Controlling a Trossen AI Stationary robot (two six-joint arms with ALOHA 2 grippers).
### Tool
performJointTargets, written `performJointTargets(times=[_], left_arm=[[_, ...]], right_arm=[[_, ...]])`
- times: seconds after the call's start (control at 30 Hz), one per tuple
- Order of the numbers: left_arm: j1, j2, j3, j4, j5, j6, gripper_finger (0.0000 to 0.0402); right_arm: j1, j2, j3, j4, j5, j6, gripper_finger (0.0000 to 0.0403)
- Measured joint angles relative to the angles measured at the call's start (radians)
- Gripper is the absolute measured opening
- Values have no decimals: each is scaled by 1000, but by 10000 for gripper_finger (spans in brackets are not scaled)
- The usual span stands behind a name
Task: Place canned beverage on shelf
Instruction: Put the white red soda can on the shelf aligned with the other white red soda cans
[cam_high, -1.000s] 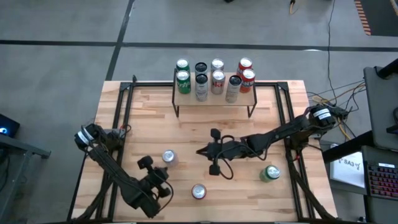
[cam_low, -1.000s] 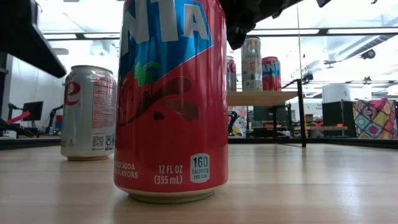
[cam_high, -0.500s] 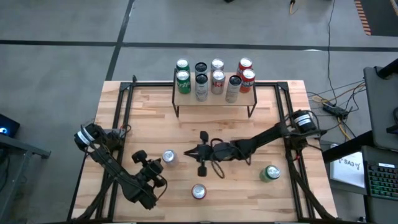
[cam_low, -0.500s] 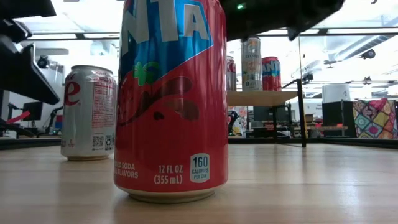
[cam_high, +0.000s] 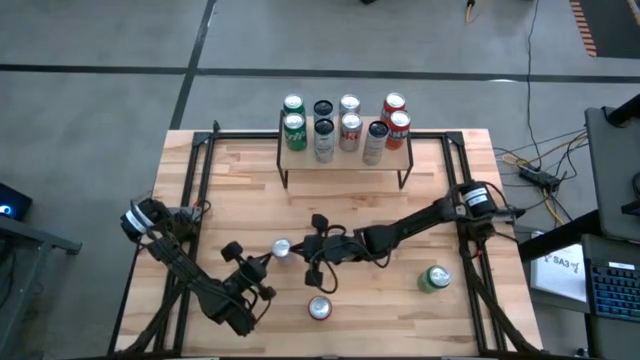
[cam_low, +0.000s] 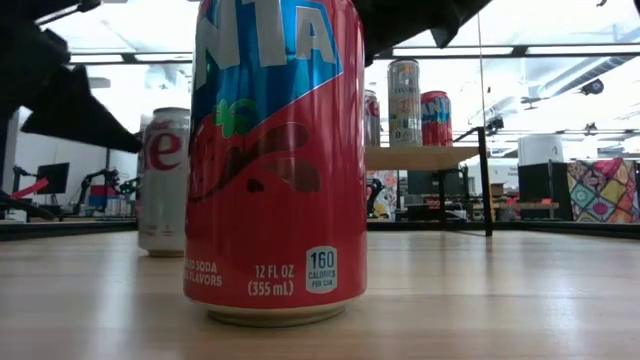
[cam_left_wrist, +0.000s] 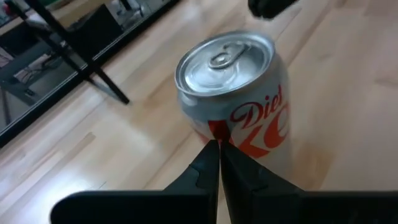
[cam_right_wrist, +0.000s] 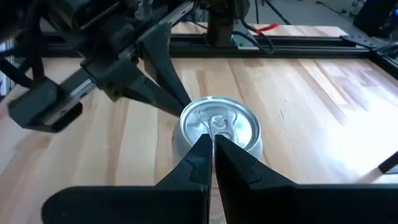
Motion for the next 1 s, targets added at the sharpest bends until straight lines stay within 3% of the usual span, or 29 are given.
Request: performJointTargets(times=[0.2, 0.33, 0.77, 1.0], left_arm=[[0, 2, 0, 23, -27, 3, 0], [0, 2, 0, 23, -26, 3, 0], [-60, -59, 32, -99, -31, -5, 0], [-68, -73, 22, -166, -52, -5, 0]], right_arm=[[1, -10, 0, -7, -8, -28, 11], [3, -10, 0, -35, -8, -33, 36], [-1, -11, 90, -172, -7, -24, 256], [-27, 36, 107, -182, -6, 31, 326]])
